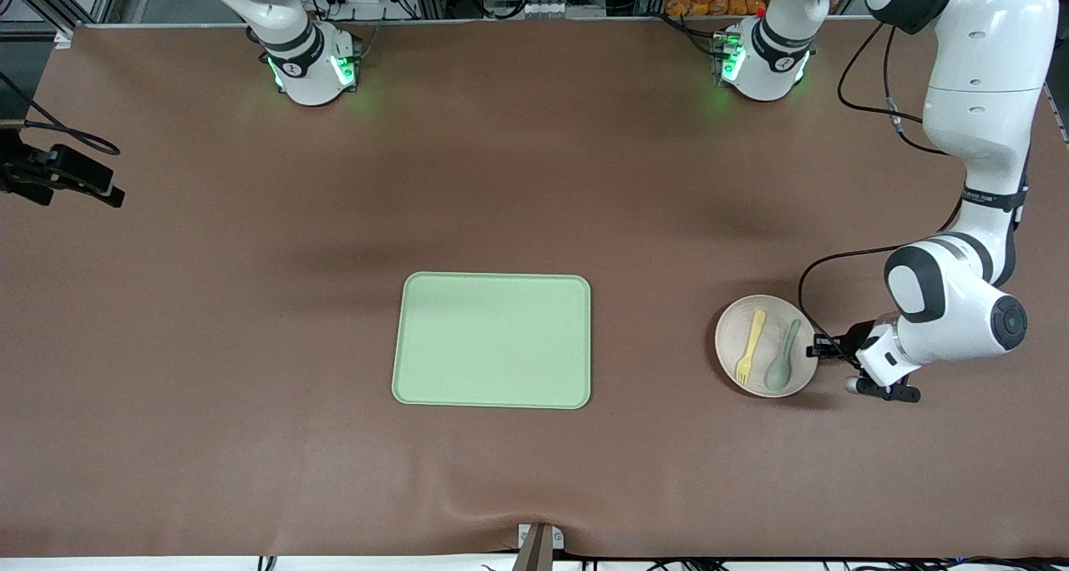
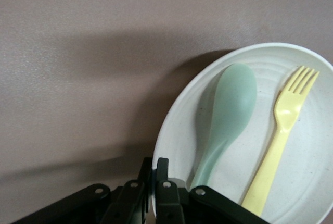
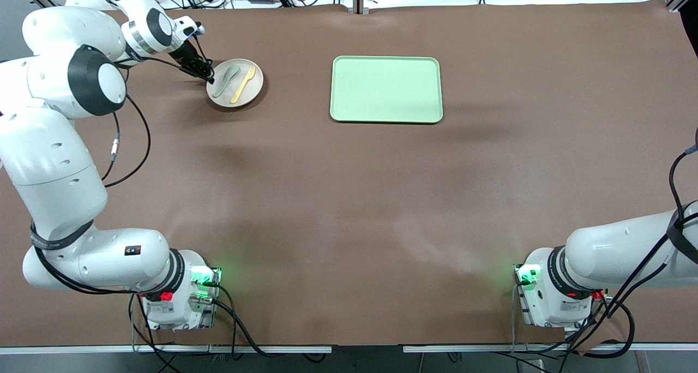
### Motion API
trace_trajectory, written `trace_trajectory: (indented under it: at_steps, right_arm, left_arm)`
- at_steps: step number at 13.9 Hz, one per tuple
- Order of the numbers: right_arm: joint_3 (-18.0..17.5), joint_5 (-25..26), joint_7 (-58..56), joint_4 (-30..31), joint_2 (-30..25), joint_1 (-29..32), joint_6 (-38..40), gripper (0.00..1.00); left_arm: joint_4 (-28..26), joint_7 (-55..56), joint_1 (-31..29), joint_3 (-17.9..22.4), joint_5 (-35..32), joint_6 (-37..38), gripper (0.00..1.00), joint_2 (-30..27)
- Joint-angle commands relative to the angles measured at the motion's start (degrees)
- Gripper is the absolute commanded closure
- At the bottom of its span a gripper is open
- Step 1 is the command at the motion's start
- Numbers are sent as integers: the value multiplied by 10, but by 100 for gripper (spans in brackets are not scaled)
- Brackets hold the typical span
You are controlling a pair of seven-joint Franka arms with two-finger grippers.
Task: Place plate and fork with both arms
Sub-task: 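Slide the plate with the left gripper onto the green tray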
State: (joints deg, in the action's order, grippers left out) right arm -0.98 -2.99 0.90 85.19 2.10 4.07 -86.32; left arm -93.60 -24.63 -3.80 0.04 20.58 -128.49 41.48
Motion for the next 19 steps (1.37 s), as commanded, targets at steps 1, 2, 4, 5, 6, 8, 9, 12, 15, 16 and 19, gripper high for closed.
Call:
trace_trajectory:
  at_steps: [1, 2, 4, 5, 6, 8, 9, 12, 15, 16, 19]
  right_arm:
    - [-10, -1, 2, 5, -6, 16, 3, 0]
    - [-10, -1, 2, 5, -6, 16, 3, 0]
    - [-10, -1, 2, 5, -6, 16, 3, 0]
    - [-10, -2, 2, 5, -6, 16, 3, 0]
    - [-10, -1, 2, 5, -6, 16, 3, 0]
    - [-10, -2, 2, 5, -6, 16, 3, 0]
    - [-10, -1, 2, 5, -6, 16, 3, 0]
    - [-10, -2, 2, 5, -6, 16, 3, 0]
    - [-10, -2, 2, 5, -6, 17, 3, 0]
    - [-10, -2, 2, 5, -6, 17, 3, 0]
    - [-10, -2, 2, 5, -6, 17, 3, 0]
  left_arm:
    - [3, 11, 0, -2, 33, -5, 100, 6]
    - [3, 12, -2, -2, 46, -4, 100, 5]
    - [3, 14, -2, -2, 60, -3, 100, 4]
    - [3, 15, -2, -2, 67, 1, 100, 4]
    - [3, 16, -2, -2, 80, 6, 100, 2]
    - [3, 20, -4, -2, 99, 18, 100, 1]
    - [3, 22, -4, -2, 104, 23, 100, 0]
    - [4, 22, -4, -3, 128, 34, 100, -3]
    - [4, 25, -3, -8, 134, 35, 100, -10]
    - [4, 35, -3, -19, 136, 35, 100, -13]
    - [9, 64, 9, -28, 136, 37, 100, -27]
